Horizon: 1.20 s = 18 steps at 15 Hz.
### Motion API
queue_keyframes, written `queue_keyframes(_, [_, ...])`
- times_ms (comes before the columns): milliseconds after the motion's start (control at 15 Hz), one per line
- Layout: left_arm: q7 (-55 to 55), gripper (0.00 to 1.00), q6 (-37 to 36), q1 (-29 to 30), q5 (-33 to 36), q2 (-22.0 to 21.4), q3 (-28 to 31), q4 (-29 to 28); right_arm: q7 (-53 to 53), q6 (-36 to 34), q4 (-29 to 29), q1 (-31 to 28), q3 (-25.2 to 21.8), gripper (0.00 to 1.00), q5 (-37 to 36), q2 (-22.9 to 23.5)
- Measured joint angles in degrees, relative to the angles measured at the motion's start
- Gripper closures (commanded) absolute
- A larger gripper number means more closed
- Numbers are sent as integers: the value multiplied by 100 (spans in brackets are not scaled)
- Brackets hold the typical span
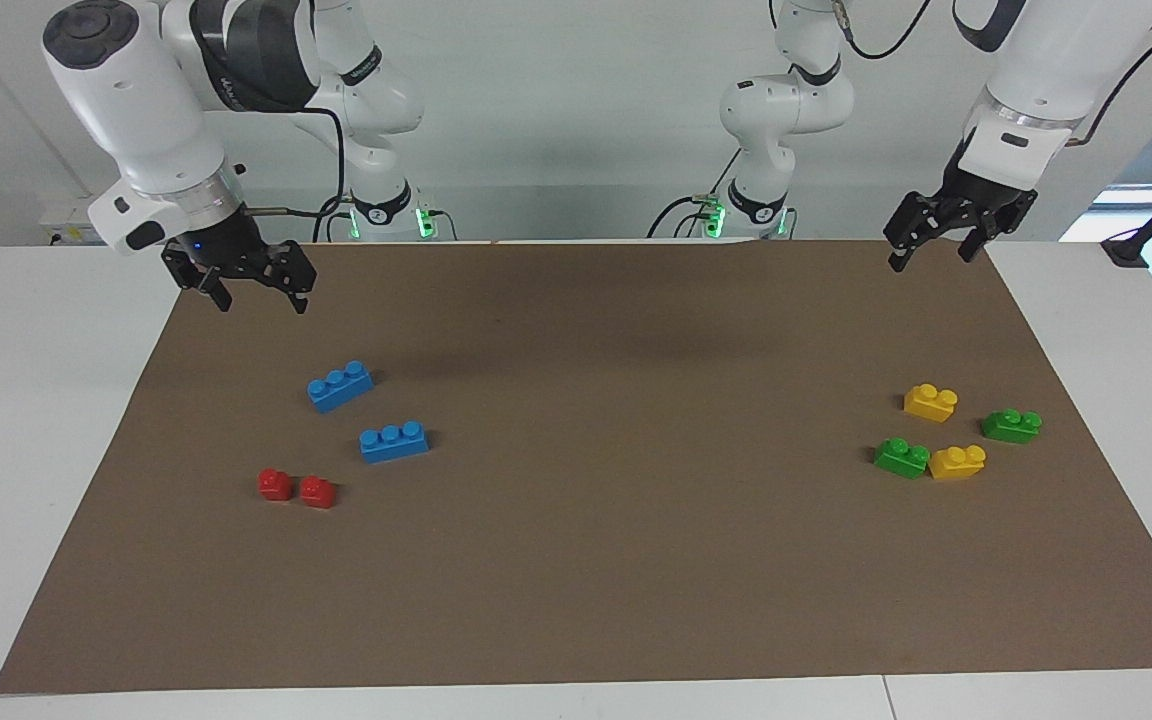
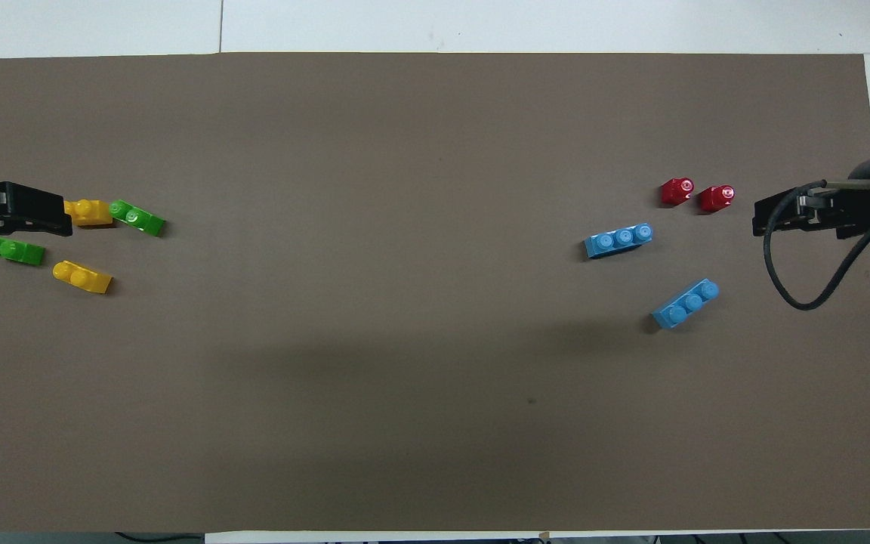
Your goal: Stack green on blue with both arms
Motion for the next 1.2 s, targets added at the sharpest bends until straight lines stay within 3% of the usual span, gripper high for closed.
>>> queue_keyframes(533, [-2,0,0,4,0,-5,19,0,88,11,0,2,5,0,1,1])
queue_keyframes(933, [-136,0,28,19,0,-42,53,-109,3750,121,-3,-11,-15,0,610,49])
queue_keyframes(1200, [-1375,0,772,36,0,-234,80,-848,5027,222,-8,-157,-55,0,1074,322])
